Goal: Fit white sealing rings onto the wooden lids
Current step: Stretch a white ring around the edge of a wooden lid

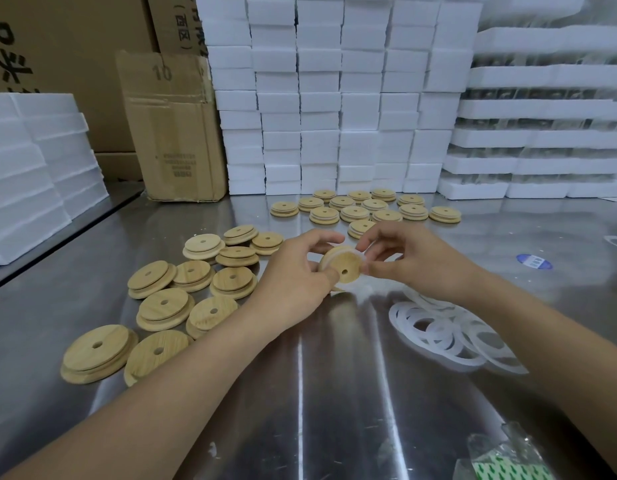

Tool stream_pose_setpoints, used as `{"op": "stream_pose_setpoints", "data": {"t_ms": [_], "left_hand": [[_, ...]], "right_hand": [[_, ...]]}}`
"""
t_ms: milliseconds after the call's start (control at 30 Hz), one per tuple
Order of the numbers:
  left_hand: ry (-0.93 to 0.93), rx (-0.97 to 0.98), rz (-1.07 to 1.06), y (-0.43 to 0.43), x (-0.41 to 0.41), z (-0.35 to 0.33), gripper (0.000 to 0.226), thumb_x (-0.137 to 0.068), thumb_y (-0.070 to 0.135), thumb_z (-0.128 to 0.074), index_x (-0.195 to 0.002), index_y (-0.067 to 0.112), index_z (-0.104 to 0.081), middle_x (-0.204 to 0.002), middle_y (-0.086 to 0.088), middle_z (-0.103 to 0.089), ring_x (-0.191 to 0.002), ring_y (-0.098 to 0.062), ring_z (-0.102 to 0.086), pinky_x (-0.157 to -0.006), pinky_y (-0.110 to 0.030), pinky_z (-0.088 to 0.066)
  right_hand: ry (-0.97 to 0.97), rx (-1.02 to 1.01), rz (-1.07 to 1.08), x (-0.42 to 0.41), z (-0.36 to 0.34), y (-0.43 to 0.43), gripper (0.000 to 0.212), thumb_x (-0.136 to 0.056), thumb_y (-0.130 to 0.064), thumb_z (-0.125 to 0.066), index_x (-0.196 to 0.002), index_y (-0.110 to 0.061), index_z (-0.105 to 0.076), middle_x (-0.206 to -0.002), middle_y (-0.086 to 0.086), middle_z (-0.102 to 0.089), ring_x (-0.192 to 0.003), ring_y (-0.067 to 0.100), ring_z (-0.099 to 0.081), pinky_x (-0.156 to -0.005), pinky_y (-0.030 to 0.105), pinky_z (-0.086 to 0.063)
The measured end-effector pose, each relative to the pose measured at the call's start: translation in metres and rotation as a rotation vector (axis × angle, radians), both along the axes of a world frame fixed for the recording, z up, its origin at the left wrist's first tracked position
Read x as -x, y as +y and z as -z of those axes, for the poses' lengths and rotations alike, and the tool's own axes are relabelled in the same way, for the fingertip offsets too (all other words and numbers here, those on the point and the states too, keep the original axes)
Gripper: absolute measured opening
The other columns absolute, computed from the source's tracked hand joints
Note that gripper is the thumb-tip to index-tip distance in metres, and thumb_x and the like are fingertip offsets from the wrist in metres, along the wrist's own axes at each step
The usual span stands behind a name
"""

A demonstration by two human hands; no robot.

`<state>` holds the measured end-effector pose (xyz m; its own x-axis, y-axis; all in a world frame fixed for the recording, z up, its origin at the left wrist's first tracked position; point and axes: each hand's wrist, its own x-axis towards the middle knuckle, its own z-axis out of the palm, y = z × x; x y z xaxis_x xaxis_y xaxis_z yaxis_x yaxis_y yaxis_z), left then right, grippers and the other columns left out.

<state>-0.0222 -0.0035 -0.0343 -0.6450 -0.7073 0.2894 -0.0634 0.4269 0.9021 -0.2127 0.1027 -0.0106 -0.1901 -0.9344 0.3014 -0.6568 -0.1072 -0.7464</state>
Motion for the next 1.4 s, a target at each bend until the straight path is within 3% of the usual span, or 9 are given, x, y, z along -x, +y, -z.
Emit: {"op": "stream_pose_setpoints", "data": {"t_ms": [200, 500, 633, 767, 833, 933, 1100, 1300, 1400], "left_hand": [[-0.002, 0.074, -0.022, 0.0, -0.002, 0.003, 0.015, -0.093, 0.025, -0.082, -0.107, 0.027, -0.082, -0.093, 0.01, -0.08, -0.083, -0.014, -0.077, -0.065, -0.022, -0.062], [0.042, -0.094, -0.064, -0.002, 0.0, 0.006, 0.013, -0.096, 0.016, -0.079, -0.108, 0.017, -0.082, -0.098, -0.001, -0.082, -0.099, -0.019, -0.078, -0.084, -0.054, -0.066], [0.074, -0.131, -0.069, 0.0, 0.0, 0.008, 0.013, -0.096, 0.013, -0.078, -0.108, 0.017, -0.082, -0.102, -0.003, -0.082, -0.106, -0.024, -0.077, -0.092, -0.054, -0.063], [0.192, -0.217, -0.078, 0.003, 0.002, 0.006, 0.015, -0.098, 0.01, -0.075, -0.101, 0.024, -0.079, -0.105, -0.003, -0.079, -0.095, -0.025, -0.079, -0.076, -0.043, -0.067], [0.281, -0.291, -0.065, 0.005, 0.002, 0.003, 0.013, -0.099, 0.009, -0.073, -0.105, 0.021, -0.076, -0.11, -0.005, -0.078, -0.094, -0.021, -0.079, -0.072, -0.035, -0.066], [0.347, -0.375, -0.046, 0.008, 0.003, 0.0, 0.015, -0.102, 0.012, -0.07, -0.117, 0.013, -0.07, -0.116, -0.008, -0.077, -0.101, -0.024, -0.079, -0.08, -0.039, -0.067], [0.293, -0.37, -0.036, 0.008, 0.002, -0.002, 0.019, -0.097, 0.009, -0.074, -0.115, 0.015, -0.072, -0.115, -0.009, -0.078, -0.105, -0.026, -0.077, -0.087, -0.043, -0.066], [0.203, -0.24, -0.025, 0.006, -0.001, 0.0, 0.02, -0.092, 0.021, -0.083, -0.112, 0.021, -0.082, -0.103, -0.003, -0.082, -0.1, -0.023, -0.079, -0.091, -0.046, -0.065], [0.208, -0.282, -0.012, 0.005, -0.003, -0.001, 0.021, -0.092, 0.018, -0.083, -0.113, 0.018, -0.082, -0.1, -0.005, -0.083, -0.099, -0.026, -0.079, -0.086, -0.044, -0.066]], "right_hand": [[0.041, 0.064, -0.011, -0.009, 0.001, -0.001, 0.011, -0.092, -0.006, -0.078, -0.102, -0.012, -0.077, -0.095, 0.003, -0.077, -0.089, 0.01, -0.07, -0.079, 0.012, -0.05], [-0.01, -0.052, -0.058, 0.002, 0.003, -0.001, 0.016, -0.091, -0.008, -0.08, -0.107, -0.011, -0.076, -0.088, 0.009, -0.076, -0.082, 0.004, -0.068, -0.08, 0.016, -0.05], [-0.032, -0.016, -0.036, -0.001, 0.005, 0.0, 0.019, -0.089, -0.003, -0.081, -0.106, -0.008, -0.074, -0.089, 0.013, -0.077, -0.08, 0.005, -0.069, -0.077, 0.013, -0.051], [-0.12, 0.02, 0.014, -0.008, 0.004, -0.002, 0.021, -0.088, -0.005, -0.083, -0.106, -0.01, -0.074, -0.094, 0.02, -0.074, -0.082, 0.009, -0.068, -0.083, 0.023, -0.055], [-0.219, 0.018, 0.043, -0.012, 0.003, -0.003, 0.022, -0.087, -0.007, -0.083, -0.106, -0.012, -0.072, -0.088, 0.017, -0.074, -0.082, 0.014, -0.067, -0.082, 0.031, -0.054], [-0.298, 0.035, 0.075, -0.015, 0.0, -0.003, 0.017, -0.09, -0.007, -0.078, -0.102, -0.016, -0.071, -0.083, 0.007, -0.073, -0.083, 0.019, -0.064, -0.074, 0.033, -0.047], [-0.246, 0.173, 0.083, -0.021, 0.0, -0.004, 0.012, -0.092, 0.003, -0.072, -0.095, -0.009, -0.076, -0.083, 0.001, -0.074, -0.076, 0.004, -0.067, -0.069, 0.012, -0.049], [-0.137, 0.186, 0.018, -0.025, -0.002, 0.0, 0.012, -0.095, -0.003, -0.072, -0.097, -0.011, -0.081, -0.091, 0.0, -0.08, -0.085, 0.005, -0.071, -0.079, 0.011, -0.049], [-0.138, 0.155, 0.002, -0.023, -0.003, 0.0, 0.011, -0.096, -0.007, -0.073, -0.101, -0.012, -0.082, -0.096, 0.003, -0.081, -0.095, 0.017, -0.074, -0.087, 0.021, -0.055]]}}
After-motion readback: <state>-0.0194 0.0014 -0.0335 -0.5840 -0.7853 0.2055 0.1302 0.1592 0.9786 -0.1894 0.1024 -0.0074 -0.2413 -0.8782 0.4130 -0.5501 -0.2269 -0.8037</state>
